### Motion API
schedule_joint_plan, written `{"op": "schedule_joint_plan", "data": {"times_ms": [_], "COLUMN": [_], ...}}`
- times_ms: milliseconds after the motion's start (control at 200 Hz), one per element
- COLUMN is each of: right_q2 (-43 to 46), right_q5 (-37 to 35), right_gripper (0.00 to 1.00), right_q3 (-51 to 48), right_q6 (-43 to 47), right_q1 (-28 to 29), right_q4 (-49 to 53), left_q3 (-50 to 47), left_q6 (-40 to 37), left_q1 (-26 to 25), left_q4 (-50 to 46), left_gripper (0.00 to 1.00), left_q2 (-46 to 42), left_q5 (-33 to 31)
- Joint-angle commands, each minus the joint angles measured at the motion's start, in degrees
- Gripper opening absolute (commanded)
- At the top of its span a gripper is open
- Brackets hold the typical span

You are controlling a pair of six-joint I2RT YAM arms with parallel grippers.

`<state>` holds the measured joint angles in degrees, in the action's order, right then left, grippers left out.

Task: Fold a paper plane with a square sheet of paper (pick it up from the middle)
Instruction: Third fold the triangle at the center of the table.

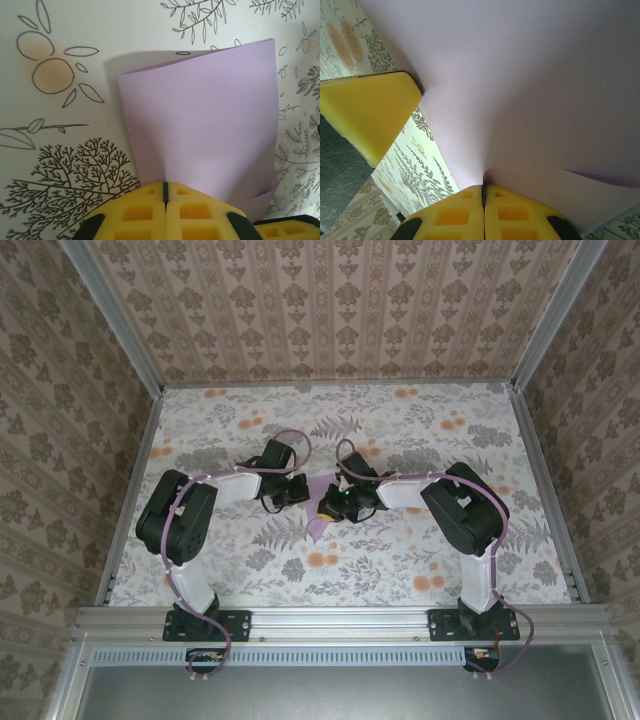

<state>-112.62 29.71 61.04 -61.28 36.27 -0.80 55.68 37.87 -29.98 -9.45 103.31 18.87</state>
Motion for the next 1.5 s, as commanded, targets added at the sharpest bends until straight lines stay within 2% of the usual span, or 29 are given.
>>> {"op": "schedule_joint_plan", "data": {"times_ms": [0,185,400,875,995,1215,1495], "right_q2": [-1.38,-1.55,-1.63,-1.64,-1.71,-1.8,-1.66], "right_q5": [-2.29,-2.56,-2.55,-2.73,-2.64,-2.62,-2.37], "right_gripper": [0.1,0.22,0.32,0.43,0.39,0.16,0.1], "right_q3": [-0.29,-0.15,-0.13,-0.3,-0.22,-0.1,0.02], "right_q6": [0.09,-0.22,-0.27,-0.25,-0.28,0.0,0.09], "right_q1": [0.13,0.2,0.24,0.2,0.17,0.12,0.13], "right_q4": [3.29,3.79,3.96,4.36,4.49,5.27,5.08], "left_q3": [0.46,0.52,-2.55,-7.3,-7.93,-7.82,-7.67], "left_q6": [-0.26,0.63,2.62,3.06,2.63,1.51,-1.78], "left_q1": [-0.63,-0.28,1.21,0.67,0.45,-0.3,-0.85], "left_q4": [-2.52,-3.54,-2.78,2.24,3.1,3.14,3.39], "left_gripper": [0.04,0.1,0.24,0.29,0.29,0.2,0.2], "left_q2": [0.66,-2.7,-8.31,-11.0,-10.61,-9.06,-6.8], "left_q5": [-0.15,-1.57,-3.47,2.02,3.18,4.85,7.48]}}
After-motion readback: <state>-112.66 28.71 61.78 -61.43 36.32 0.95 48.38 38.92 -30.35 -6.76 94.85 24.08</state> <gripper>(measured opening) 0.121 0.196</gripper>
